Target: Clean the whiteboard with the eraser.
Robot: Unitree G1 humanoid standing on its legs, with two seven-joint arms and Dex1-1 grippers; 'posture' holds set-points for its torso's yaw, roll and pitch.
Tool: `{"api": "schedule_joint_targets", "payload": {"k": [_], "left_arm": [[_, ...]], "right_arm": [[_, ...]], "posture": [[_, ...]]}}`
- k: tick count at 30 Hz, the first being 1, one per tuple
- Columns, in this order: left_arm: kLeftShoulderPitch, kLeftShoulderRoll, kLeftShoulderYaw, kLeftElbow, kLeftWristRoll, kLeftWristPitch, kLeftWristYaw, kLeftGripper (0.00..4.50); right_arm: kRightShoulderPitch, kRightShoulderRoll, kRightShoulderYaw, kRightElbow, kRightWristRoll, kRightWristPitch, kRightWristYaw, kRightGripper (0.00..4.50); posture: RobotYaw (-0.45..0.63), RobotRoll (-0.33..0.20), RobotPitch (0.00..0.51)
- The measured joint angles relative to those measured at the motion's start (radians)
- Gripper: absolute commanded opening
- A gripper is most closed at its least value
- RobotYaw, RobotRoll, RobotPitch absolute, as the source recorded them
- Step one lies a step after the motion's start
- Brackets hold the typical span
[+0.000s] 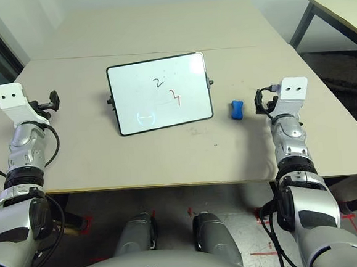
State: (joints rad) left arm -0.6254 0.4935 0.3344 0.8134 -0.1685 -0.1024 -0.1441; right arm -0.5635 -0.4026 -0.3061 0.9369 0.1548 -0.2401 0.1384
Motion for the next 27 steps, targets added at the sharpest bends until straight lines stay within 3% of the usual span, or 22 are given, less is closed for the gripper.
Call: {"api": "schedule_joint_targets", "payload": {"k": [8,14,20,27], "left_arm": [[0.011,0.000,0.000,-0.024,-0.005,0.010,-0.012,4.50],[0.011,0.014,0.003,-0.041,-0.056,0.026,-0.148,4.50],[-0.039,0.086,-0.018,-0.035,-0.091,0.041,-0.405,4.50],[-0.107,0.164,-0.083,0.000,-0.115,0.083,-0.785,4.50]], "right_arm": [[-0.002,0.002,0.000,-0.020,0.000,0.000,0.003,4.48],[0.030,0.012,0.000,-0.182,0.024,0.080,0.006,4.48],[0.065,0.010,0.050,-0.494,0.028,0.448,0.000,4.48],[0.009,-0.041,0.109,-0.836,0.091,1.154,0.026,4.48]], "posture": [[0.26,0.000,0.046],[0.22,0.000,0.061],[0.18,0.000,0.064],[0.17,0.000,0.060]]}}
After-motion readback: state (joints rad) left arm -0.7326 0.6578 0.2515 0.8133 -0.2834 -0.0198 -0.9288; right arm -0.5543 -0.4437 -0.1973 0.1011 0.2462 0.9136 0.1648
